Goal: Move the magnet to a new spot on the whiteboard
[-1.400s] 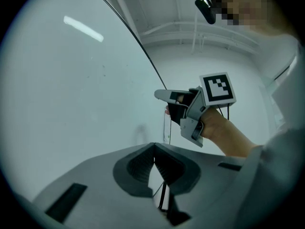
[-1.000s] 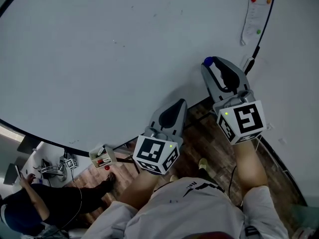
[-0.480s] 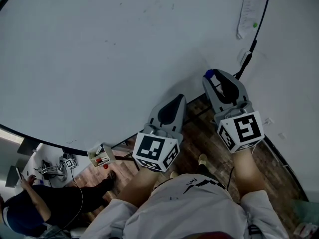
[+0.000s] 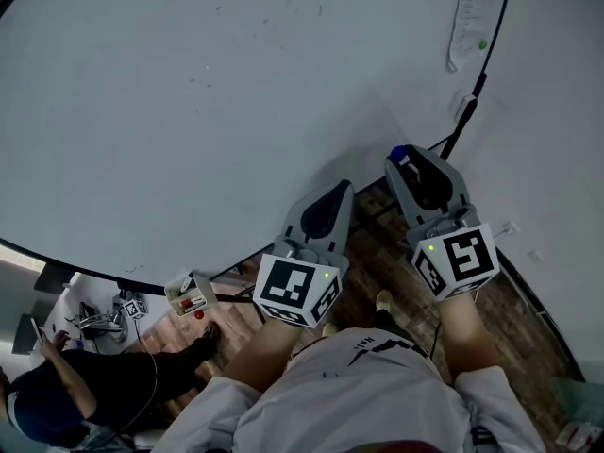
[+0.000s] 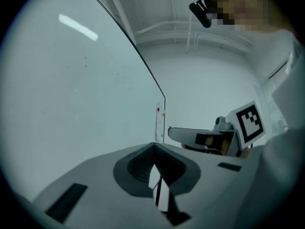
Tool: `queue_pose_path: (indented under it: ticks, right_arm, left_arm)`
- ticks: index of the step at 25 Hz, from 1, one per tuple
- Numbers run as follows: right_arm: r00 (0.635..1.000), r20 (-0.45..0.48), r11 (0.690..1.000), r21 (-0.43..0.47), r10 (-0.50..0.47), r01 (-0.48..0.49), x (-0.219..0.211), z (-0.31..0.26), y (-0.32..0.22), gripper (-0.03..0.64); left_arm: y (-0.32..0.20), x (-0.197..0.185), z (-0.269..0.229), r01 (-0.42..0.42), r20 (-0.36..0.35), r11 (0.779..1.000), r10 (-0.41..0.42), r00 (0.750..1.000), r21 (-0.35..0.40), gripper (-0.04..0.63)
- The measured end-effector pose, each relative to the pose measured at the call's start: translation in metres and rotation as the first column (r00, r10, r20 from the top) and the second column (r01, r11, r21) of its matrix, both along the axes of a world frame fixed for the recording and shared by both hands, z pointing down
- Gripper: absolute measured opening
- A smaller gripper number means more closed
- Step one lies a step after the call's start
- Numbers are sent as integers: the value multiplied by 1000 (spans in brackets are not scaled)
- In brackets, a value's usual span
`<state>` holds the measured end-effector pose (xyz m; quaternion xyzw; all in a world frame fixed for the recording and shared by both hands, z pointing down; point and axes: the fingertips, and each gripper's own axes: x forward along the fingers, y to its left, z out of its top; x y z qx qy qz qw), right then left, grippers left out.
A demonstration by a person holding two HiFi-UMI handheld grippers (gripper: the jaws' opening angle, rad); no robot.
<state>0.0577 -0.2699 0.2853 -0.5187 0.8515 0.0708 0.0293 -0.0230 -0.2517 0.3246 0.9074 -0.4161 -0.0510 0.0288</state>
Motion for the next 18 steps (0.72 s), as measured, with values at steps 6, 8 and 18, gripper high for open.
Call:
queue_pose_path:
  ticks: [6, 8, 18]
  right_arm:
    - [1000, 4, 1000, -18, -3, 3, 3, 7, 0, 130]
    - [1000, 4, 1000, -25, -3, 3, 4, 10, -1, 129]
    - [1000, 15, 999, -53, -1, 2, 18, 26, -12, 130]
  left_arm:
    - [-3, 2, 1, 16, -35, 1000, -17, 999, -13, 11]
    - [-5, 4, 1, 22, -31, 1000, -23, 999, -12, 11]
    - [-14, 20, 6, 32, -33, 999, -32, 999, 3, 11]
